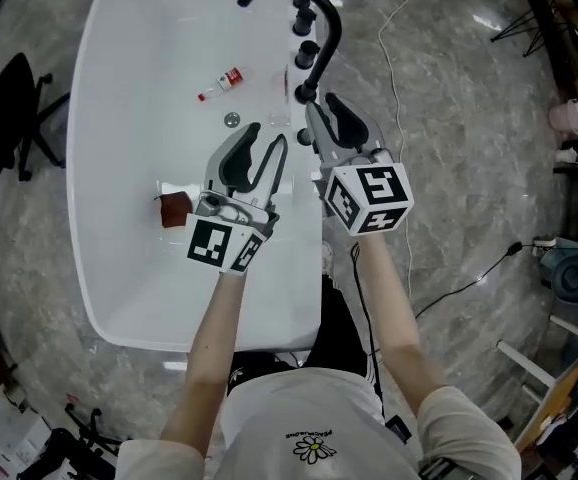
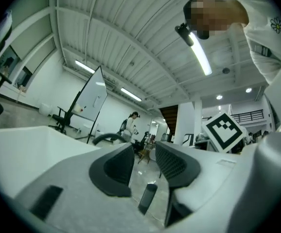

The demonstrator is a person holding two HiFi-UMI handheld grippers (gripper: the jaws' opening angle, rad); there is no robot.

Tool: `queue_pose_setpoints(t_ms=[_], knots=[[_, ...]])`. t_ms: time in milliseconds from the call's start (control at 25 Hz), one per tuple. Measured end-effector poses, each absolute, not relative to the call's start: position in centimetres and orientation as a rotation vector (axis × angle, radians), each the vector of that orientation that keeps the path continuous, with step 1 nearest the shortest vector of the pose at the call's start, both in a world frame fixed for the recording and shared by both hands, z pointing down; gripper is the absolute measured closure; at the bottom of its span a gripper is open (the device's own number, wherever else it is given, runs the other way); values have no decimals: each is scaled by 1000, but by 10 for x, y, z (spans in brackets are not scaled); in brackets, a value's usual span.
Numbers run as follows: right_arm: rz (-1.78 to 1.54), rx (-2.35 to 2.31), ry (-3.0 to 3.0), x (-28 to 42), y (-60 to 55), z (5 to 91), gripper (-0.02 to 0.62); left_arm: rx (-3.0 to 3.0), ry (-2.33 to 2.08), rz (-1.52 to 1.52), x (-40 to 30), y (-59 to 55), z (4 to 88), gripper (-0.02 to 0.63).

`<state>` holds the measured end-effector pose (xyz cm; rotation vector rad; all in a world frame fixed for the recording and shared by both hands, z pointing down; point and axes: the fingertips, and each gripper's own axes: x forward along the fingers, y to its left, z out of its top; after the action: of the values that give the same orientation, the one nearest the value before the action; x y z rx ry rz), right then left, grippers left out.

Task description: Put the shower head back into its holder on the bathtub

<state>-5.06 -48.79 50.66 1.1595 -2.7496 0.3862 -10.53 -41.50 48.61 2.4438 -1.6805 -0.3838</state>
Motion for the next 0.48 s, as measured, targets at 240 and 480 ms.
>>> queue_pose_setpoints(t_ms=[240,480], knots=[[470,1093,-3065,-31,-412,373,588,2621,-1806,-311,-100,-372,384,604],[511,1323,-3033,5,-345,351,588,2486,-1858,-326,-98,-295,371,604]])
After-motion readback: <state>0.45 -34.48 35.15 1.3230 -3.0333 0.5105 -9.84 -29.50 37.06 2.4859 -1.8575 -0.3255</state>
